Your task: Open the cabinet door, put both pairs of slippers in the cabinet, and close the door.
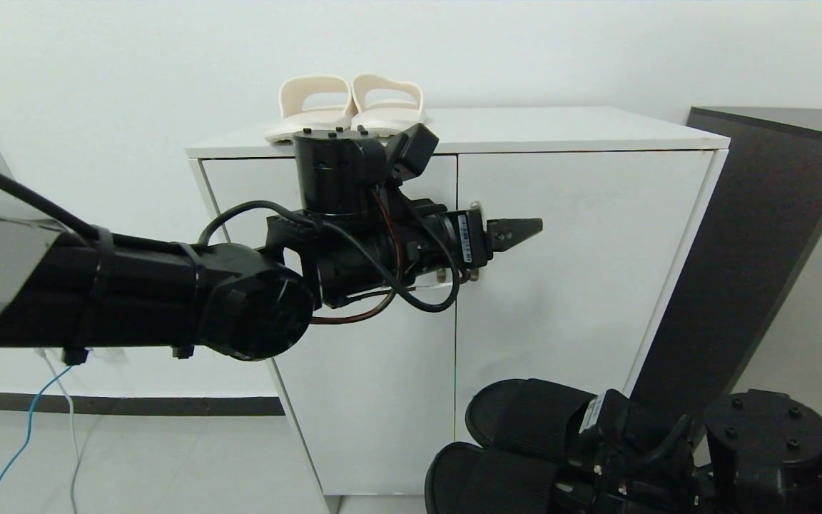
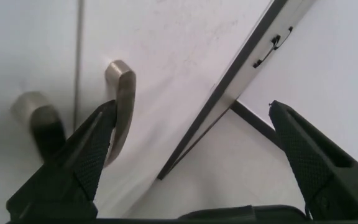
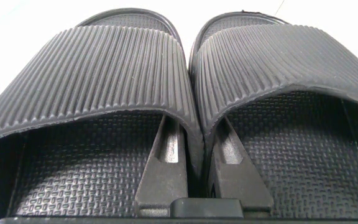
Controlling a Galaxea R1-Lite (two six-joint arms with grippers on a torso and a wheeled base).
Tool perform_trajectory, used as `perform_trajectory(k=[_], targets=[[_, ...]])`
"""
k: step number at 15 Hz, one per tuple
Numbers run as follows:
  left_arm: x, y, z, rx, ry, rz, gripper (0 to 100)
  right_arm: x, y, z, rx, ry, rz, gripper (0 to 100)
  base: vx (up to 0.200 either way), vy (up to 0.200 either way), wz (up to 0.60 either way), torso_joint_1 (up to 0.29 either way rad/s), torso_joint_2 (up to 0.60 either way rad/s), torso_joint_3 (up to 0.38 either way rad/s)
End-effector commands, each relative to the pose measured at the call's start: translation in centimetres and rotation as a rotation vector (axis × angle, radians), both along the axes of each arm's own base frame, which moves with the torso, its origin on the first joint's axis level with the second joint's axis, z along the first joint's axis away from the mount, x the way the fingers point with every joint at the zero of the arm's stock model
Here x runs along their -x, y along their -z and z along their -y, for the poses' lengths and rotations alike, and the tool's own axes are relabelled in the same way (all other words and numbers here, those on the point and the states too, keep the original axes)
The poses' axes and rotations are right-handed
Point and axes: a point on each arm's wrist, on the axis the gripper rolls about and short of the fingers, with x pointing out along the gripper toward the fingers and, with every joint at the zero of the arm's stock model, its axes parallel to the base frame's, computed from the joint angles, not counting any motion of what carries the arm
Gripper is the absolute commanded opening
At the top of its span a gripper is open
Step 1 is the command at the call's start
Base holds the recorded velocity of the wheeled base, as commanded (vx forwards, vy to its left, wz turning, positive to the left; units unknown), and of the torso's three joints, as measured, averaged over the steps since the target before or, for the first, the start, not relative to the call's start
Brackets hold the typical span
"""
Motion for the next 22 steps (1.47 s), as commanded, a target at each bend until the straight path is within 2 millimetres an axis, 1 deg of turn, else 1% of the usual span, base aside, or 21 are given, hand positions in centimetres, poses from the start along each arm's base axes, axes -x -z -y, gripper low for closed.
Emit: perform_trajectory(k=[1,2,5,6,9,10,11,15,17,19,20,21,22], targets=[[-0.7,0.9,0.5,-0.012,-0.001,-0.017,100,0.1,0.1,0.1,0.001,-0.002,0.002,0,0.0,0.0,0.0,0.0,0.0,0.0],[-0.6,0.9,0.5,-0.012,0.0,-0.017,0,0.1,0.1,0.1,0.002,-0.002,0.003,0,0.0,0.0,0.0,0.0,0.0,0.0],[-0.4,0.6,0.3,-0.002,-0.003,-0.021,0,0.5,0.3,0.0,0.007,-0.021,-0.002,0,0.0,0.0,0.0,0.0,0.0,0.0],[0.1,0.2,0.0,0.006,-0.003,-0.019,0,0.7,0.3,-0.1,0.008,-0.03,-0.003,0,0.0,0.0,0.0,0.0,0.0,0.0],[1.8,-0.1,-0.8,0.001,0.01,-0.024,0,1.5,0.3,0.2,-0.017,-0.109,-0.018,0,0.0,0.0,0.0,0.0,0.0,0.0],[3.1,-0.3,-0.7,0.001,0.033,-0.024,0,1.7,0.2,0.4,-0.029,-0.136,-0.021,0,0.0,0.0,0.0,0.0,0.0,0.0],[3.8,-0.3,-0.8,-0.004,0.043,-0.026,0,2.0,0.2,0.5,-0.03,-0.151,-0.023,0,0.0,0.0,0.0,0.0,0.0,0.0],[5.2,-0.6,-1.3,-0.003,0.054,-0.024,0,2.0,0.4,0.5,-0.017,-0.161,-0.012,0,0.0,0.0,0.0,0.0,0.0,0.0],[5.9,-0.3,-1.7,-0.018,0.049,-0.029,0,2.0,0.4,0.4,-0.015,-0.162,-0.011,0,0.0,0.0,0.0,0.0,0.0,0.0],[7.1,0.7,-2.8,-0.089,0.015,0.0,0,2.0,0.5,0.5,-0.01,-0.159,-0.014,0,0.0,0.0,0.0,0.0,0.0,0.0],[7.7,0.5,-3.3,-0.079,0.016,0.008,0,2.0,0.5,0.4,-0.01,-0.159,-0.014,0,0.0,0.0,0.0,0.0,0.0,0.0],[8.0,0.6,-3.6,-0.076,0.012,0.011,0,2.0,0.5,0.4,-0.009,-0.157,-0.015,0,0.0,0.0,0.0,0.0,0.0,0.0],[7.8,0.5,-3.9,-0.069,0.0,0.015,0,1.9,0.6,0.4,-0.008,-0.157,-0.016,0,0.0,0.0,0.0,0.0,0.0,0.0]])
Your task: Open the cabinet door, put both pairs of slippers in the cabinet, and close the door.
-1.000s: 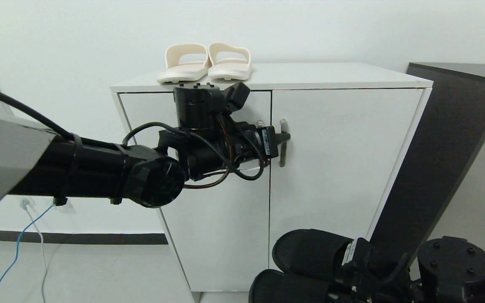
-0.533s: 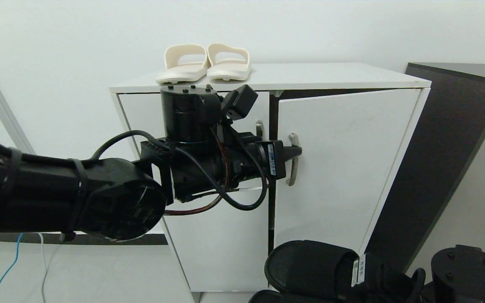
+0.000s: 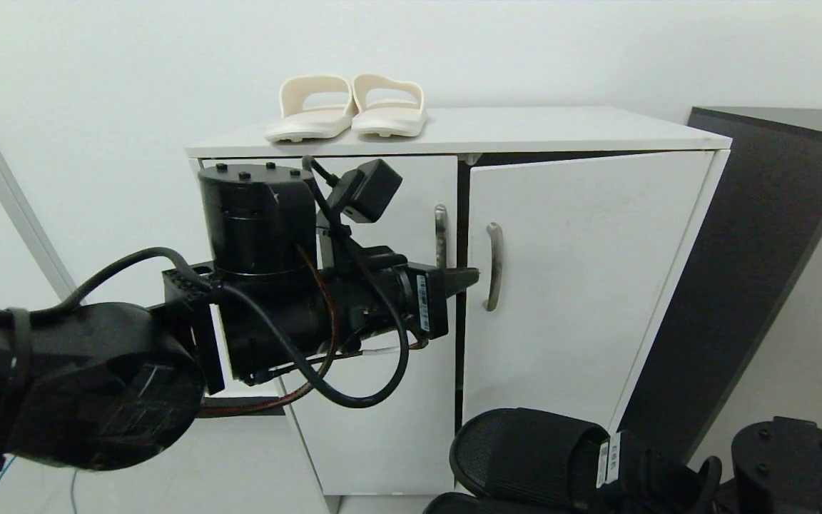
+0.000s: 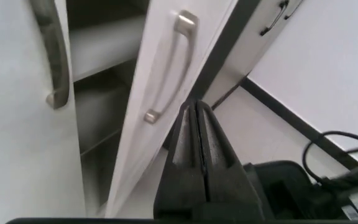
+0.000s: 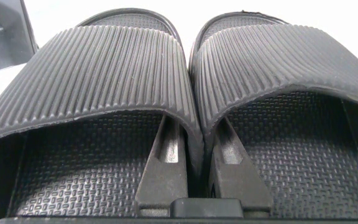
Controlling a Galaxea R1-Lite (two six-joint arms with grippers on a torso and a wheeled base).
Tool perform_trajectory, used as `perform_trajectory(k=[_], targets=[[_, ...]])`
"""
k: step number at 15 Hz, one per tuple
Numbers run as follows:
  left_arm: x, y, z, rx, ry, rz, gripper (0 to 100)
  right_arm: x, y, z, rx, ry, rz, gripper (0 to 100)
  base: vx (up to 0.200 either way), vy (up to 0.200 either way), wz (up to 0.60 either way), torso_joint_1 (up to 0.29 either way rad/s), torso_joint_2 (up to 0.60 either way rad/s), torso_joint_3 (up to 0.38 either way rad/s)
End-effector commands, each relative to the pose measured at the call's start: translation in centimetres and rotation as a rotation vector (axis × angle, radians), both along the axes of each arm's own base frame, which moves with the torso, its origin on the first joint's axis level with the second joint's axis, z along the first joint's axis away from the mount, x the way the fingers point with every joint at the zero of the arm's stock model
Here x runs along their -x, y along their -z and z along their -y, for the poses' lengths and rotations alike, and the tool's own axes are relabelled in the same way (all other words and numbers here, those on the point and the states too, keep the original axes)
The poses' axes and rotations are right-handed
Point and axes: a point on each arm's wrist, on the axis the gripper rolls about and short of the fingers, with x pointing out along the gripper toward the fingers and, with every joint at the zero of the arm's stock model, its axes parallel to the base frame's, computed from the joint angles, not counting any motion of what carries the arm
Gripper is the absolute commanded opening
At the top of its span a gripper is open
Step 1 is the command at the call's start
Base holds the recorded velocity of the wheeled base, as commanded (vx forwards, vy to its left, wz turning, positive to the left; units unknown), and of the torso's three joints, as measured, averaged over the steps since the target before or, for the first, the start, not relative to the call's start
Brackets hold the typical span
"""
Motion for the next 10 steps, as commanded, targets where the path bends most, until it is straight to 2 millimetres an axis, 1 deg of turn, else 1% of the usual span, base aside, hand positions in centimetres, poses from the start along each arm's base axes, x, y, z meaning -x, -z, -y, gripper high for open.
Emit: perform_trajectory(k=[1,3,6,8,9,10], targets=[[0.0,-0.7,-1.2,0.025,-0.03,0.013,0,0.0,0.1,-0.1,0.003,-0.001,-0.003,0,0.0,0.0,0.0,0.0,0.0,0.0],[-0.7,-0.8,-1.4,0.053,-0.047,-0.016,0,0.0,0.1,-0.1,0.003,-0.001,0.0,0,0.0,0.0,0.0,0.0,0.0,0.0],[-2.0,-0.4,-0.5,0.075,-0.059,-0.054,0,0.0,0.1,-0.1,0.004,-0.001,-0.001,0,0.0,0.0,0.0,0.0,0.0,0.0],[-3.3,-1.0,0.0,0.114,-0.071,-0.064,0,0.0,0.1,-0.1,0.006,-0.004,0.001,0,0.0,0.0,0.0,0.0,0.0,0.0],[-3.3,-1.0,0.0,0.114,-0.071,-0.064,0,0.0,0.1,-0.1,0.006,-0.004,0.001,0,0.0,0.0,0.0,0.0,0.0,0.0],[-4.6,-1.5,1.0,0.145,-0.072,-0.066,0,0.1,0.2,0.0,0.018,-0.016,0.019,0,0.0,0.0,0.0,0.0,0.0,0.0]])
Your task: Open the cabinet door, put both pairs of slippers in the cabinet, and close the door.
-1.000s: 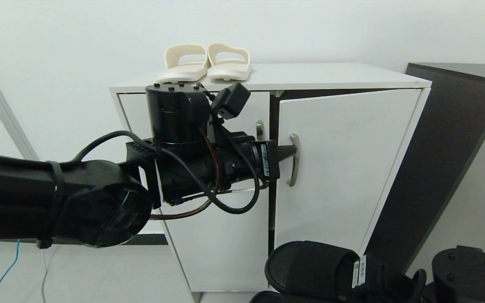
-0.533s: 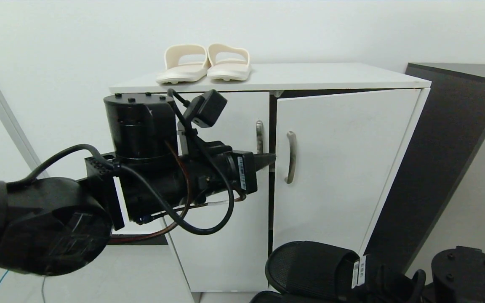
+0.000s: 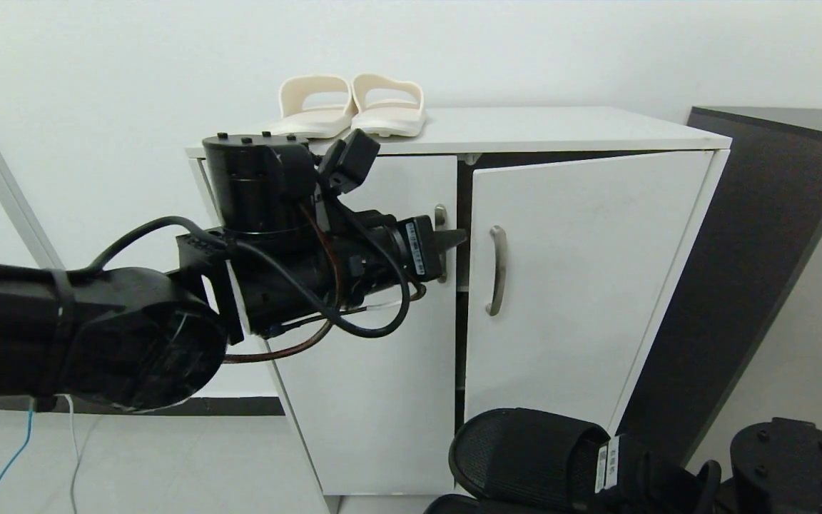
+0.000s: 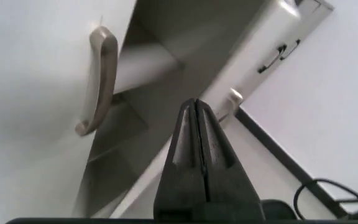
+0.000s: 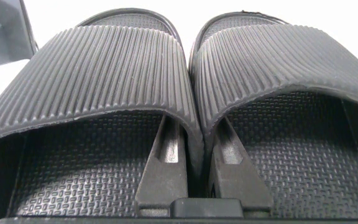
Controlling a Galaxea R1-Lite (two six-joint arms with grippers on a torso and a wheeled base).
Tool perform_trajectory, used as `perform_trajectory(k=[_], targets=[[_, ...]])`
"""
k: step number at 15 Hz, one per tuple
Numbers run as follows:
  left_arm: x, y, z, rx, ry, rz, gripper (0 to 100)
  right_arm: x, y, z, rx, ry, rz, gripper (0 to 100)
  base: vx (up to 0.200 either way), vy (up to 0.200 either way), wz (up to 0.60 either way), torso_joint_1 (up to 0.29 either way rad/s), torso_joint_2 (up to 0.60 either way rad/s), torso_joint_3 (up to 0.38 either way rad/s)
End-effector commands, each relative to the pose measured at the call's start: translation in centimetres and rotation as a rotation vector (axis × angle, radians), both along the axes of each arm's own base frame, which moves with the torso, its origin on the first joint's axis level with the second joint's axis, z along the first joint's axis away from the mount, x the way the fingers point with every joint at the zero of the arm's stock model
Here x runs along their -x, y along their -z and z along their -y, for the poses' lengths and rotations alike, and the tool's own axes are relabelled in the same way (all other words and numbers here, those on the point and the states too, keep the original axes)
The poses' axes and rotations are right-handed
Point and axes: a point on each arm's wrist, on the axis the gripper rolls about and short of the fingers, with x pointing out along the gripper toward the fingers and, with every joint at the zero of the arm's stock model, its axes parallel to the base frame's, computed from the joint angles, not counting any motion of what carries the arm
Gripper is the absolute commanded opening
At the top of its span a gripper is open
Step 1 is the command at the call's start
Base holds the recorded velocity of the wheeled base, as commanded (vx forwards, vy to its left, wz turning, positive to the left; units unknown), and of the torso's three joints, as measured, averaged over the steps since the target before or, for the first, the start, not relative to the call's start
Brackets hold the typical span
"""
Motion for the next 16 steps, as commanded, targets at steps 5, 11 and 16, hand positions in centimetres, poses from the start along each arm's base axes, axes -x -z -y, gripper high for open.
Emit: perform_trajectory(k=[5,11,16], targets=[[-3.2,0.2,2.2,0.021,-0.002,0.006,0,0.4,0.1,0.0,0.005,-0.015,-0.002,0,0.0,0.0,0.0,0.0,0.0,0.0],[-3.1,0.4,2.1,0.02,-0.002,-0.006,0,0.8,0.3,-0.3,0.01,-0.041,-0.012,0,-0.1,0.0,0.0,0.002,0.0,0.001],[-0.4,1.2,3.0,-0.003,0.054,-0.031,0,1.3,0.5,-0.5,0.017,-0.061,-0.018,0,-0.2,0.0,0.0,-0.002,0.01,0.002]])
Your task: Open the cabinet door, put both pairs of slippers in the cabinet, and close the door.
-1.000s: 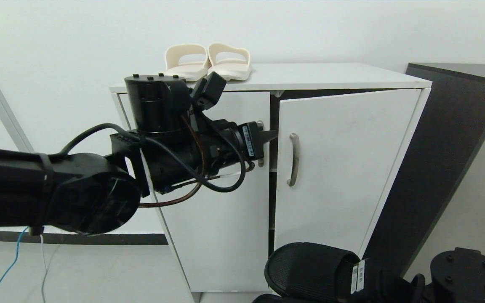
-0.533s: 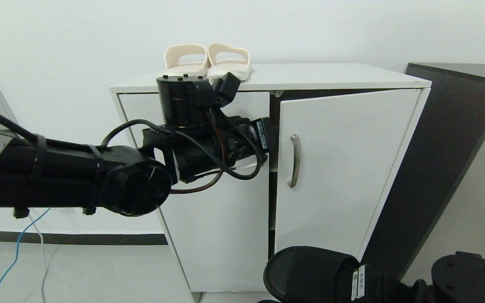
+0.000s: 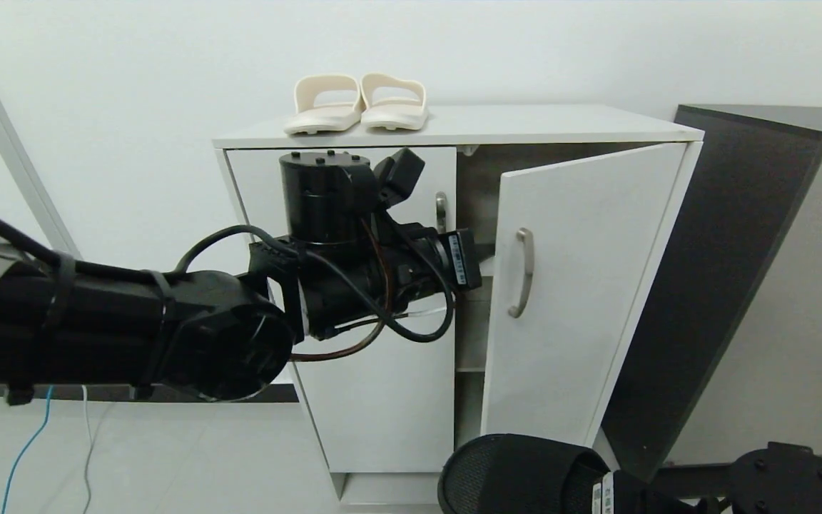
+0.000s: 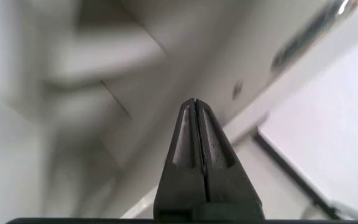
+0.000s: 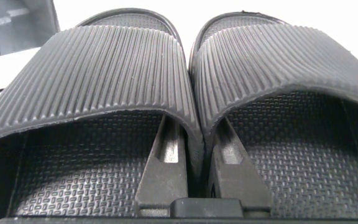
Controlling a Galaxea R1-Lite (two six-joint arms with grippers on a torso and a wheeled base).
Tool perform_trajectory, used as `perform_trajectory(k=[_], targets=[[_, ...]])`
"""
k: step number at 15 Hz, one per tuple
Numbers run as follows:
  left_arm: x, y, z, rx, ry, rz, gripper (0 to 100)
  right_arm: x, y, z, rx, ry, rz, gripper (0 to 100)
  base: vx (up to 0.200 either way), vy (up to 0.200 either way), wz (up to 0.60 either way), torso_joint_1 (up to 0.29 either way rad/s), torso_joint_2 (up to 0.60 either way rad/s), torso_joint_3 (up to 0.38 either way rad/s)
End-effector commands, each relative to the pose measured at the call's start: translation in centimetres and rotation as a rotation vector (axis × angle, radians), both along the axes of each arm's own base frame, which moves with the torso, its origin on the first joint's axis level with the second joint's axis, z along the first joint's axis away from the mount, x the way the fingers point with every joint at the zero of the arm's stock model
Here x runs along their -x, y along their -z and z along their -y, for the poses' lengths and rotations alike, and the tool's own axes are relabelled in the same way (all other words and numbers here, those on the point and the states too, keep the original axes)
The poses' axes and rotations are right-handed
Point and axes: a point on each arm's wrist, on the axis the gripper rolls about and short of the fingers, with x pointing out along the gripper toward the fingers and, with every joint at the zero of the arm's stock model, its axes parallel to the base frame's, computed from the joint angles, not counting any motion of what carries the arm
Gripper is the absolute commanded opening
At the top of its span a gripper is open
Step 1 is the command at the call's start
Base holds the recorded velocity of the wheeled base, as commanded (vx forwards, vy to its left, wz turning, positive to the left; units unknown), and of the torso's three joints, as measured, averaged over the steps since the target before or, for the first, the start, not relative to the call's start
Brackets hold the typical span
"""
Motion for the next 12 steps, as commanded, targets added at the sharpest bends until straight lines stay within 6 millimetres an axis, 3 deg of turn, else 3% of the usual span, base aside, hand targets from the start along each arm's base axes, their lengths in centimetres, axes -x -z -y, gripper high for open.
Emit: perform_trajectory(k=[1,5,6,9,11,12], targets=[[1.1,-0.4,0.1,0.005,0.021,0.008,0,0.1,0.1,-0.1,0.004,-0.006,-0.002,0,-0.2,0.0,0.0,0.007,0.0,-0.002],[1.8,-0.3,0.9,0.003,0.052,0.006,0,0.1,0.2,-0.1,0.006,-0.007,-0.005,0,-0.2,0.0,0.0,-0.005,0.0,0.004],[1.6,-0.3,0.7,0.002,0.041,0.005,0,0.1,0.2,-0.1,0.004,-0.007,-0.004,0,0.0,0.0,0.0,0.0,0.0,0.0],[2.3,-0.9,-2.9,0.001,-0.032,0.006,0,0.1,0.2,0.0,0.006,-0.004,-0.005,0,0.0,0.0,0.0,0.0,0.0,0.0],[3.7,-1.2,-5.3,-0.001,-0.069,0.006,0,0.0,0.3,0.0,0.01,0.002,-0.01,0,0.0,0.0,0.0,0.0,0.0,0.0],[5.5,-1.3,-7.6,-0.001,-0.101,0.013,0,-0.2,0.3,0.0,0.011,0.008,-0.011,0,0.0,0.0,0.0,0.0,0.0,0.0]])
